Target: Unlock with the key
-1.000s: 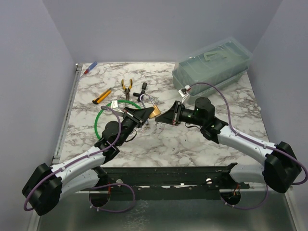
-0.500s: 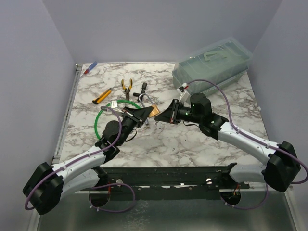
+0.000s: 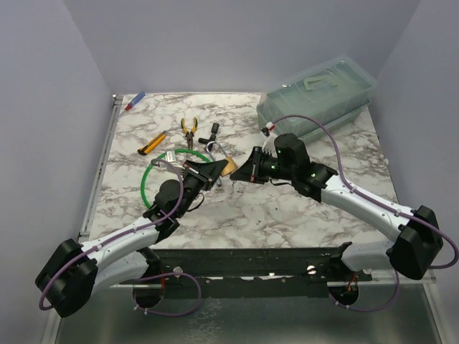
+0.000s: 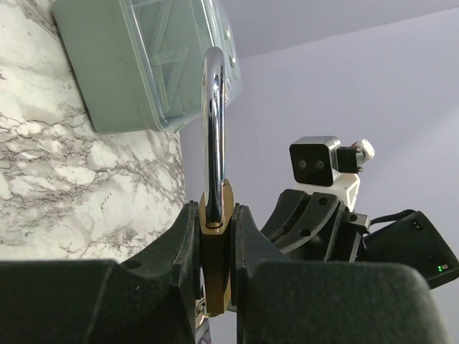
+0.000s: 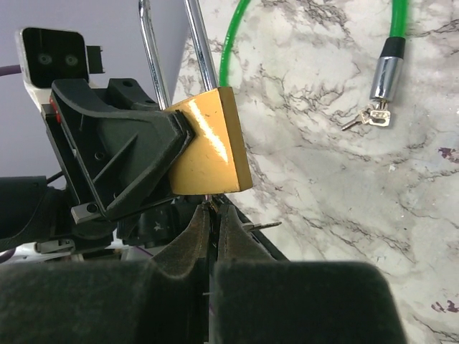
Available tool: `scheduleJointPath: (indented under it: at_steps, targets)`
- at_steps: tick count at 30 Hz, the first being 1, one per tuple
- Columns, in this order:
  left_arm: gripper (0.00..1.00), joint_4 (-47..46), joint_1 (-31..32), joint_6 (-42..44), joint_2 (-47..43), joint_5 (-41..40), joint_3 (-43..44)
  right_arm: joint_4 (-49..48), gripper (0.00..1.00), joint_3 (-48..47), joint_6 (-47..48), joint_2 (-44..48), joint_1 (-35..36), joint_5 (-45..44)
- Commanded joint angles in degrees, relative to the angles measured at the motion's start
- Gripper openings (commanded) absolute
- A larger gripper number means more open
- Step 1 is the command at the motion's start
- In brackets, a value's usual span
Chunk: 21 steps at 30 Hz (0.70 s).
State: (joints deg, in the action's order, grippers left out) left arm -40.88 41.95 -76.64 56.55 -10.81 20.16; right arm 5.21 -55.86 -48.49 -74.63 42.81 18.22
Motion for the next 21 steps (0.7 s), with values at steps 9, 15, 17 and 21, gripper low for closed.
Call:
scheduleJointPath:
  at_steps: [9,15,17,21]
  targets:
    - [0.00,-6.58,0.48,1.68,0.60,1.73,0.02,4.95,0.00,-4.15,3.87,-2.33,1.00,-12.40]
    - [0.00,-9.66,0.41,3.54,-1.99,2.60,-0.93,-3.31,0.00,0.65,0.68,0.63,0.96,-7.98]
    - [0.00,-13.99,0.44,3.65,-2.52,3.39,-1.99,-6.45,0.00,1.68,-0.34,1.37,0.96,-5.94]
    - [0.00,-18.87,0.49,3.32,-3.02,5.58,-3.18,-14.15,0.00,4.43,-2.41,3.80,0.76,-2.93]
